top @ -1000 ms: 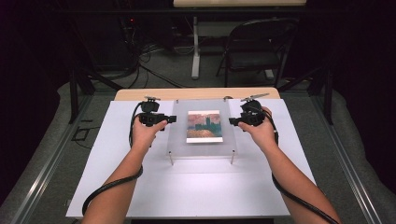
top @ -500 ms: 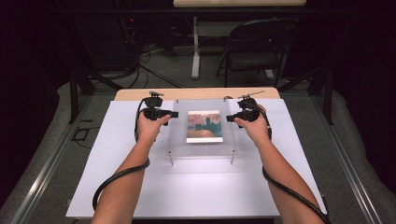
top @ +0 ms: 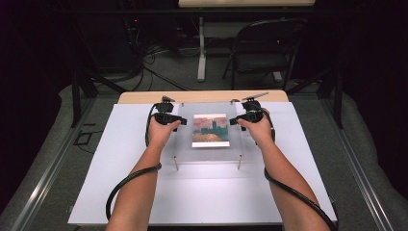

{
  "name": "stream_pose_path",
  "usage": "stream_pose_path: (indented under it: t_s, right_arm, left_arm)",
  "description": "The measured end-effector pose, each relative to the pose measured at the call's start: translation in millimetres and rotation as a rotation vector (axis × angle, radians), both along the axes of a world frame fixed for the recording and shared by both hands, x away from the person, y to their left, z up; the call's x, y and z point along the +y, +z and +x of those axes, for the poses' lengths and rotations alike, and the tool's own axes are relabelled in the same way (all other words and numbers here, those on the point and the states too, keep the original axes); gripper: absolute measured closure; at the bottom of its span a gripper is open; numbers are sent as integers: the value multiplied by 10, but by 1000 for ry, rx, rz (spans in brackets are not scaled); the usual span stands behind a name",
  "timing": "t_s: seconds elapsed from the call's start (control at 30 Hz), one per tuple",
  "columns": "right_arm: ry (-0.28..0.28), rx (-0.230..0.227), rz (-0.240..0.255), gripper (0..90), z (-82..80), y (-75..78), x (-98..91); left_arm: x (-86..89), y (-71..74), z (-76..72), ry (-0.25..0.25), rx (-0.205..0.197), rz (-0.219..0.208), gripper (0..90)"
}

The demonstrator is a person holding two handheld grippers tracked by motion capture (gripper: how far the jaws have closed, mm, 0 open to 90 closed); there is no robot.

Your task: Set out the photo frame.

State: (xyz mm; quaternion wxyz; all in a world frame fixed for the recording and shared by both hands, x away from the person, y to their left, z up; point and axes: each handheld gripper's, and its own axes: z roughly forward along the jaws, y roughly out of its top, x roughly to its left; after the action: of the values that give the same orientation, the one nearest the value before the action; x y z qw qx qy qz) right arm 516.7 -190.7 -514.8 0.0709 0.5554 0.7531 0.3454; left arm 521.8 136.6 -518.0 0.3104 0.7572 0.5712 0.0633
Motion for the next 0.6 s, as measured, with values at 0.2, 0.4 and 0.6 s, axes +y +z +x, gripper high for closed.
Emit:
stream_pose_path:
  t_s: [0.2,0.4,0.6]
  right_arm:
    - [1,35,18,398,31,-64,31]
    - [-12,60,63,393,49,-94,12]
    - [-9,71,78,392,61,-104,-8]
  left_arm:
    - [-16,-37,4,4,18,-51,380]
    - [-1,-50,15,3,47,-77,352]
    - [18,-67,24,5,63,-101,341]
